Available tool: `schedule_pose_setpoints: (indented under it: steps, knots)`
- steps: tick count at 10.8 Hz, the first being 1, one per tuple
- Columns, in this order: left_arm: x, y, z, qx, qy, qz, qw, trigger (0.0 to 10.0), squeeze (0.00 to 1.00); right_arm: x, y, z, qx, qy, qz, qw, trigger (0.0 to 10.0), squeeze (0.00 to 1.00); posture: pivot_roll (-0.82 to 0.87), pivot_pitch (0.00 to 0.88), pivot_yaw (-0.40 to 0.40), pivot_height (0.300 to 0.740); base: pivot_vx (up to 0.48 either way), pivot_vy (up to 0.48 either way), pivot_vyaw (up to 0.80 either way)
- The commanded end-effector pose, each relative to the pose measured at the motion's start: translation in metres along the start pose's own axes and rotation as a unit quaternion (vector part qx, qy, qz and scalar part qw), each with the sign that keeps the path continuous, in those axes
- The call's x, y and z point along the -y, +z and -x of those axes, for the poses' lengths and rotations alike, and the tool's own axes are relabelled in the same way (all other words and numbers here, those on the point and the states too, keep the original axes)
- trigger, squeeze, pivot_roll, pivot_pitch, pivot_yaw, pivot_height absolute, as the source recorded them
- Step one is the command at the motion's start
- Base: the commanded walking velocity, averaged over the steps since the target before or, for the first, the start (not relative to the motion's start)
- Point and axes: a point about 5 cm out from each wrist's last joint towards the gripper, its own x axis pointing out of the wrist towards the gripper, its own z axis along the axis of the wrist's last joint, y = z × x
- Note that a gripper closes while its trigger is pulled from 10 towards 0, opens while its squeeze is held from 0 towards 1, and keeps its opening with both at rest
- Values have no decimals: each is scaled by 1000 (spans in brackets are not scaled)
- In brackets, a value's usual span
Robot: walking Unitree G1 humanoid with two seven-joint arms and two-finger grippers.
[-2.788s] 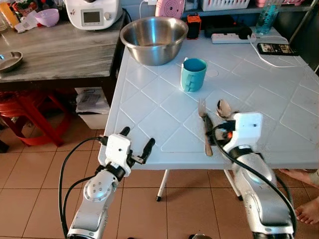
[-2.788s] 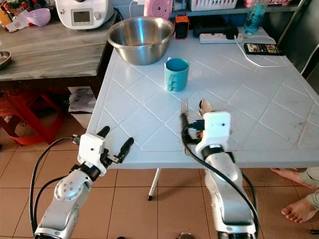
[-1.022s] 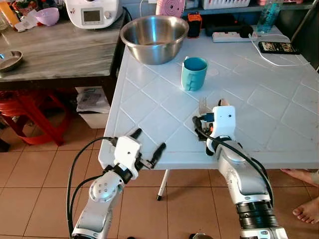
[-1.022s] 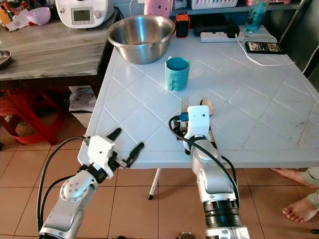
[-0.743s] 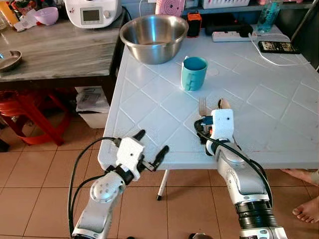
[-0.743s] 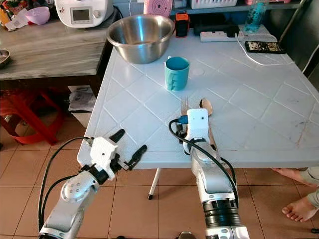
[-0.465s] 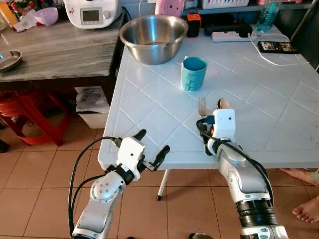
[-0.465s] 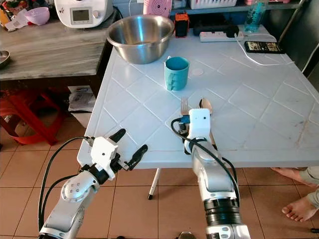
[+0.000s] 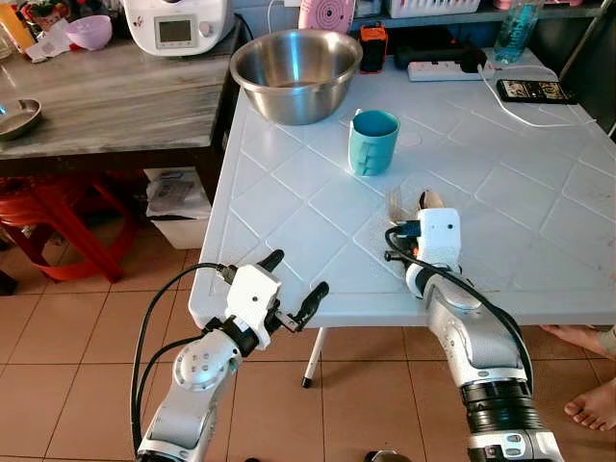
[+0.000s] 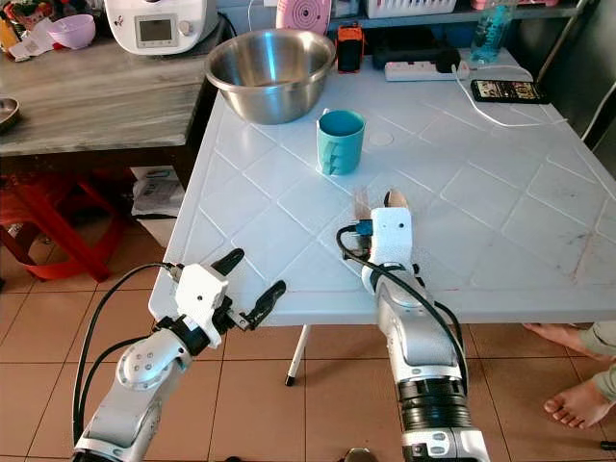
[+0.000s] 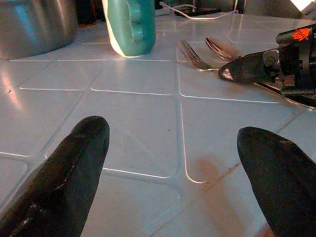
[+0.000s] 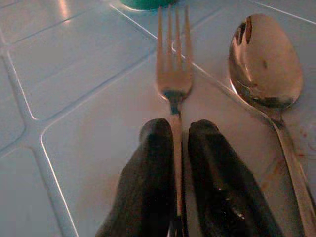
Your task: Setting the table
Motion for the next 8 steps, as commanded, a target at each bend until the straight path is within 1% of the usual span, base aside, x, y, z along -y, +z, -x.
schedule_pose_setpoints:
  steps: [1,5,6,7,8]
  knots:
    - [0,0,0,-3,-9,-9,1000,10000,0,0,-14,-2,-37,4,-5,999,0,0,-197,151,83,740,0,0,0]
    - [0,0,0,-3,-8,-12,1000,10000,0,1,-15,-2,-43,6,-5,999,0,0,-193,148,80,740,0,0,0]
    - [0,0,0,-2,-6,-14,1000,10000,0,1,-13,-2,-38,7,-10,999,0,0,-193,147,77,740,0,0,0]
    - [-3,1,-1,-1,4,-18,1000,10000,0,0,0,-1,0,11,-23,1000,0,0,-191,145,76,740,0,0,0]
    - [-9,3,-2,4,29,-18,999,10000,0,-1,19,3,55,11,-33,998,0,0,-191,145,76,740,0,0,0]
